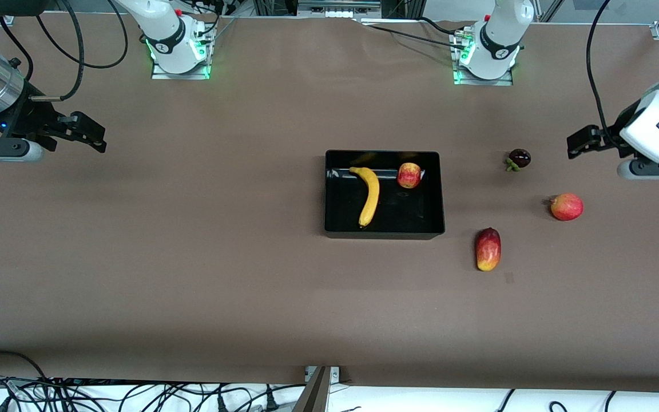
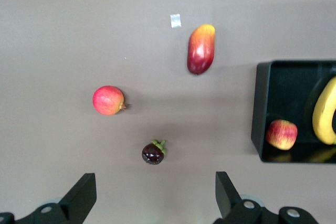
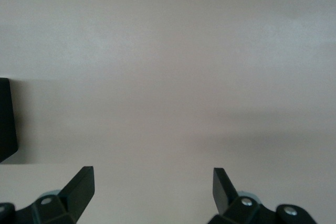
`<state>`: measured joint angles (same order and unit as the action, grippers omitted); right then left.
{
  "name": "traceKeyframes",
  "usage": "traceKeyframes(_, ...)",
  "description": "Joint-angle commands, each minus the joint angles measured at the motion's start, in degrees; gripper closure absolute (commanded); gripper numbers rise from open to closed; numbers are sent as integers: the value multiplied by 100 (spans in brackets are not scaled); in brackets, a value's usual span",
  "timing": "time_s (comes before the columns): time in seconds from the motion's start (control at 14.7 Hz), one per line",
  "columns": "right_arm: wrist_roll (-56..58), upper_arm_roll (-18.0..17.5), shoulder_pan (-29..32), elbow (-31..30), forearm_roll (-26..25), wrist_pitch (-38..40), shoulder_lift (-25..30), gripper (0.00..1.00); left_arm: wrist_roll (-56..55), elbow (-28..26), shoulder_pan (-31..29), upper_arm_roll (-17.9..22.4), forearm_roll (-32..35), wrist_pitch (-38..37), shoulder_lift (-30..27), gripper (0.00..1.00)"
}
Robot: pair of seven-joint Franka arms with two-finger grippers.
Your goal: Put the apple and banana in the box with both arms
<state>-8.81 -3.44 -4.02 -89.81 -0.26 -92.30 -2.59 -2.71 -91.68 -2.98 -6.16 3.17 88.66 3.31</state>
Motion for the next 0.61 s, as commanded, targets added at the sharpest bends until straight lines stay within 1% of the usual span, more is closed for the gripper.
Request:
traceKeyframes(0.0, -68, -52, 42, 104, -18, 45, -31, 0, 245, -315, -19, 18, -185, 178, -225, 0)
traceKeyframes(0.14, -68, -52, 42, 104, -18, 45, -31, 0, 166, -324, 16, 97, -185, 186, -225, 0)
traceKeyframes(0.27, -68, -52, 42, 104, -18, 54, -31, 0, -176, -351, 104, 194, -185, 195, -243, 0)
traceKeyframes(0.41, -68, -52, 42, 104, -18, 54, -31, 0, -195, -455, 296, 448, -185, 282, -313, 0)
traceKeyframes(0.55, -68, -52, 42, 104, -18, 72, -31, 0, -116, -570, 315, 520, -185, 423, -357, 0)
